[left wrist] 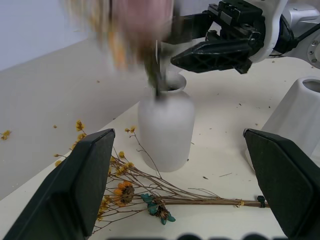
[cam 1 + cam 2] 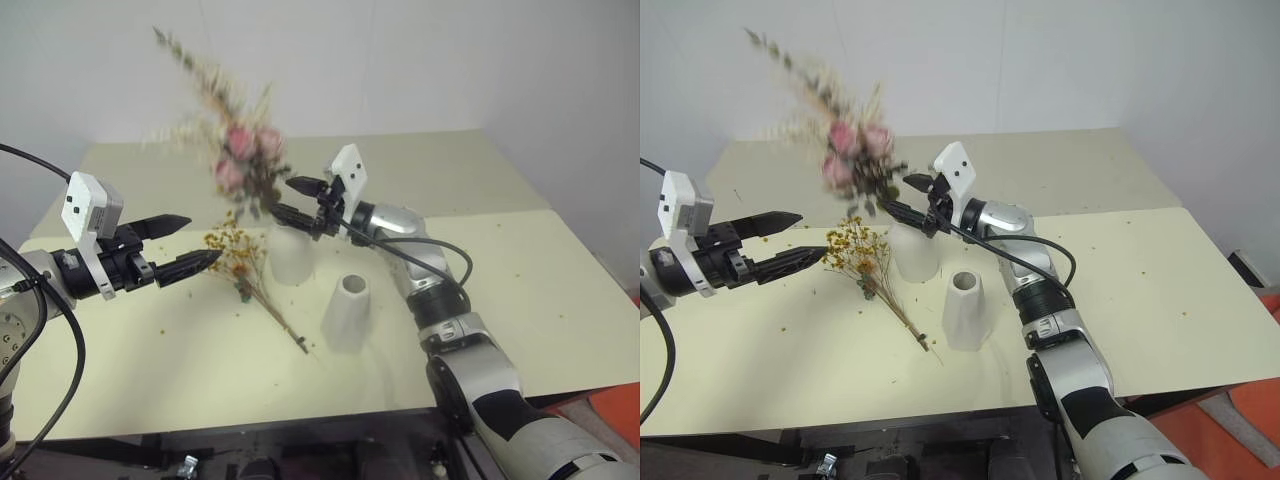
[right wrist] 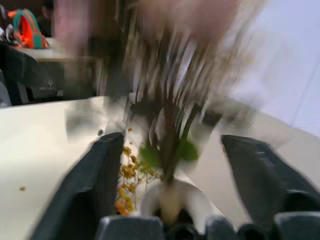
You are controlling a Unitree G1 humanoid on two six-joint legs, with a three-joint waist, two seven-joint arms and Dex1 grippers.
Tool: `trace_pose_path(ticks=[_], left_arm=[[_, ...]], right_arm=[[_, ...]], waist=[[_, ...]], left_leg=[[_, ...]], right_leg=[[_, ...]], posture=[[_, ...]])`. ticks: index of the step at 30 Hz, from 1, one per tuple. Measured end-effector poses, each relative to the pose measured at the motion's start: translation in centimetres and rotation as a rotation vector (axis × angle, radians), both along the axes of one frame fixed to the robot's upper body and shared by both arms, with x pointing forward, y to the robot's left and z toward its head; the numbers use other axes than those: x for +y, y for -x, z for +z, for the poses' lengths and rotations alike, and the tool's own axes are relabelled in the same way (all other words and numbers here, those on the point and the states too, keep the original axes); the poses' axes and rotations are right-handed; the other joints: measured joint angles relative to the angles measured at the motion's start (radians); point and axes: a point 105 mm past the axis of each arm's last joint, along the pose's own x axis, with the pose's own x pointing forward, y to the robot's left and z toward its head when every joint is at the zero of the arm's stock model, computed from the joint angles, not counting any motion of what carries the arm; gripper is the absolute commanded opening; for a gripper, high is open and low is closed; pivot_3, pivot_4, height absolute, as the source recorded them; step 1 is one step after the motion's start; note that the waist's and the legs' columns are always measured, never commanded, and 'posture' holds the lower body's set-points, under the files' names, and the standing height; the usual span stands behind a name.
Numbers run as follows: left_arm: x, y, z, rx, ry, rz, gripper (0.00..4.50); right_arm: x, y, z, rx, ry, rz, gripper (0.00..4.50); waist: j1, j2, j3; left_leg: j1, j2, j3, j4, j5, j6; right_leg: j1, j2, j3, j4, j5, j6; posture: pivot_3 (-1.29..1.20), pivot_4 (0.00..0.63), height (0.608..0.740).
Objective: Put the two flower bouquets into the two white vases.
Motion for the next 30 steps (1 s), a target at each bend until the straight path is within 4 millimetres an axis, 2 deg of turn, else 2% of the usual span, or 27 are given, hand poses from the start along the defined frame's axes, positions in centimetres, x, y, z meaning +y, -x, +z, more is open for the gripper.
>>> trace_pose_path(ticks=[7,13,19,23,26,28,30], left_arm=[[0.0,0.0,0.0,0.0,0.001,-0.002,4.5],[0.3,0.3,-1.0,0.038,0.001,0.009,4.5],[0.0,0.9,-1.7,0.062,0.007,-0.009,4.5],[-0.3,1.7,-2.5,0.145,0.034,-0.013,4.5],[-1.0,2.1,-3.7,0.273,0.007,0.02,4.5],[-1.8,1.3,-4.5,0.38,-0.041,0.081,4.5],[-2.5,-0.1,-4.6,0.445,-0.013,0.147,4.5]], right_arm=[[-2.7,0.6,-0.8,-0.008,0.132,0.027,4.47],[-6.7,0.7,-0.2,-0.036,0.251,0.015,4.47],[-8.1,2.0,1.7,-0.084,0.333,0.079,4.47],[-8.8,2.8,2.0,-0.104,0.372,0.111,4.47],[-9.9,2.8,1.1,-0.076,0.397,0.103,4.47],[-10.5,2.9,0.9,-0.071,0.41,0.104,4.47],[-11.0,3.2,1.0,-0.083,0.421,0.12,4.47]], waist=[[0.001,0.0,0.0],[0.0,0.0,0.0],[0.0,0.0,0.0],[0.003,0.0,0.0],[0.006,-0.001,0.0],[0.014,-0.001,0.0],[0.02,-0.001,0.0]], left_leg=[[0.0,0.0,0.0,0.0,0.0,0.0],[0.0,0.0,0.0,0.0,0.0,0.0],[0.001,0.0,0.0,0.0,0.0,0.0],[0.001,0.0,0.0,0.0,0.0,0.0],[0.001,0.0,0.0,0.001,0.0,0.0],[0.001,-0.001,0.0,0.002,0.0,0.0],[0.002,-0.001,0.0,0.002,0.0,0.0]], right_leg=[[0.0,0.0,0.0,0.0,0.0,0.0],[0.0,0.0,0.0,0.0,0.0,0.0],[0.0,0.0,0.0,0.0,-0.001,0.0],[0.001,0.0,0.0,0.0,-0.001,0.001],[0.001,0.0,0.0,0.0,-0.003,0.004],[0.002,0.0,0.0,0.001,-0.005,0.008],[0.004,0.0,0.0,0.0,-0.006,0.009]], posture=[[0.0,0.15,0.74],[0.0,0.15,0.74],[0.0,0.15,0.74],[0.0,0.15,0.74],[0.0,0.15,0.74],[0.0,0.15,0.74],[0.0,0.15,0.74]])
